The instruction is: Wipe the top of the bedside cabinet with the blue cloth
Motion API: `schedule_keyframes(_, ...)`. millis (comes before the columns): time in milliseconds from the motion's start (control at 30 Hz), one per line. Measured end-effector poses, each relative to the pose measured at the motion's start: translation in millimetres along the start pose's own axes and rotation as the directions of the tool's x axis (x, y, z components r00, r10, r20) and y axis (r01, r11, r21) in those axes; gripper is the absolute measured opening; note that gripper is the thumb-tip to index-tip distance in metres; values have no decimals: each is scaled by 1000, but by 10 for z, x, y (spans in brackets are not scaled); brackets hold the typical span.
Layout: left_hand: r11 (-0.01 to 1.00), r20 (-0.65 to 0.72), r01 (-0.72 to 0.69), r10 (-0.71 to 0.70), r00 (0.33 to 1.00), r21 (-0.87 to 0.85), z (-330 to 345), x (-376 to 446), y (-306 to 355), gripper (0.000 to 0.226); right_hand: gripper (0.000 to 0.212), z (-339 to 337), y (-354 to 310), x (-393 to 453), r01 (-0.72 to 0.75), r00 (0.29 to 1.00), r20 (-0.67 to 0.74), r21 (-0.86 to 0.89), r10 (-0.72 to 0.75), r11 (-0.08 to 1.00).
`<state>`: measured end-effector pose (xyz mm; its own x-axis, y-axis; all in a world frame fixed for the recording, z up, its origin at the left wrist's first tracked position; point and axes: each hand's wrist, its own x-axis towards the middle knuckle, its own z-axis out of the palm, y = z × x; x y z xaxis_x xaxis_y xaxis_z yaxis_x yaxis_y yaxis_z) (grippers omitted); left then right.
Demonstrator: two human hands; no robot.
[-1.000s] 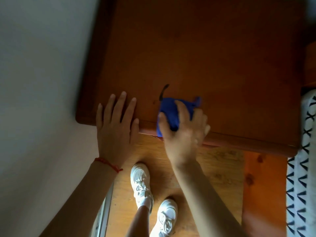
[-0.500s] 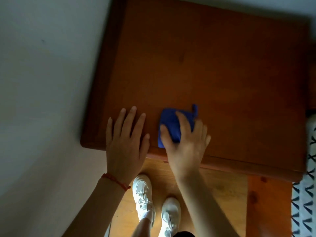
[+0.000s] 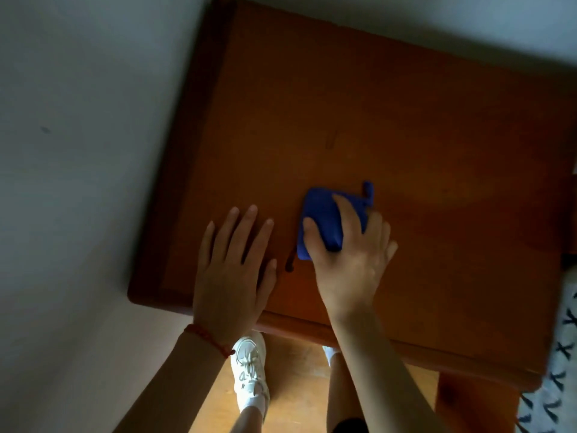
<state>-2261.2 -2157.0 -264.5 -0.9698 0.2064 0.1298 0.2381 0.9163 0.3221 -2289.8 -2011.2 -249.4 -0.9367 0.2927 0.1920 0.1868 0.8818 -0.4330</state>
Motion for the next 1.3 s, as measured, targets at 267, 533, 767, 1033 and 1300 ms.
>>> schedule_keyframes(267, 993, -9, 118, -118, 993, -30, -15, 245, 135, 45, 51, 270, -31, 1234, -22, 1000, -5, -10, 21, 1000)
schedule_keyframes(533, 991, 13, 130, -130, 991, 30, 124, 854, 266, 47, 48, 114, 101, 979, 128, 986, 111, -44, -123, 991)
schedule_keyframes(767, 988, 55, 150, -152, 987, 37, 103, 866, 248, 47, 51, 333, -48, 1832, -6, 991, 135, 31, 2, 999)
schedule_keyframes(1033, 987, 80, 153, -156, 985, 41, 84, 885, 243, 48, 52, 319, -41, 2086, 17, 976, 217, 11, -19, 1000)
schedule_keyframes(1300, 985, 81, 165, -168, 982, 46, 103, 878, 245, 47, 54, 281, 22, 2027, 64, 969, 236, 30, -69, 998)
